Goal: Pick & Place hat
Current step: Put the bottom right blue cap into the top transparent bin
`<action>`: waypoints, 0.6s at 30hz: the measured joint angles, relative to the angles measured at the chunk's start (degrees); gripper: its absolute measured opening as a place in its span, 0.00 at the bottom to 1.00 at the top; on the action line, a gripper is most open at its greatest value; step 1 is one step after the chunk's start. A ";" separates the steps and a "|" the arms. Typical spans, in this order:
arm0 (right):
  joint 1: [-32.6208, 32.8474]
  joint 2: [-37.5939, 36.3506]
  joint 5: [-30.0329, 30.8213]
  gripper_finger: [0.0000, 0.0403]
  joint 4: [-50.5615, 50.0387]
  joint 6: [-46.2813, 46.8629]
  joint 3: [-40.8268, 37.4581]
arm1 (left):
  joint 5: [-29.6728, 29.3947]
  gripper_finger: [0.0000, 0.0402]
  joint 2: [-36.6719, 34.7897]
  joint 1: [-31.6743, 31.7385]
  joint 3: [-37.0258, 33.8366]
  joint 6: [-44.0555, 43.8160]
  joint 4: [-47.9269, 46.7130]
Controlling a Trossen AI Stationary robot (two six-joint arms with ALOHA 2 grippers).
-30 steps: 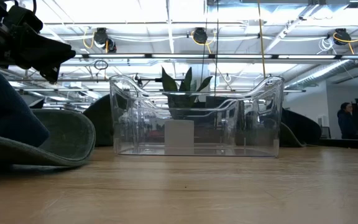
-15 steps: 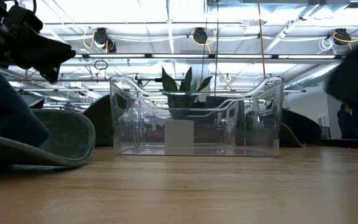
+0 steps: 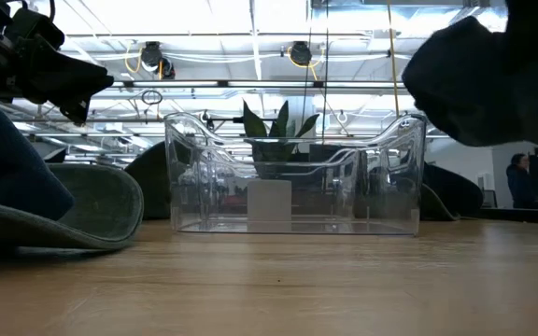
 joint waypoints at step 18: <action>-12.17 -18.12 27.37 0.00 0.73 -27.21 -7.72 | 0.00 0.22 0.00 0.01 0.00 0.00 0.10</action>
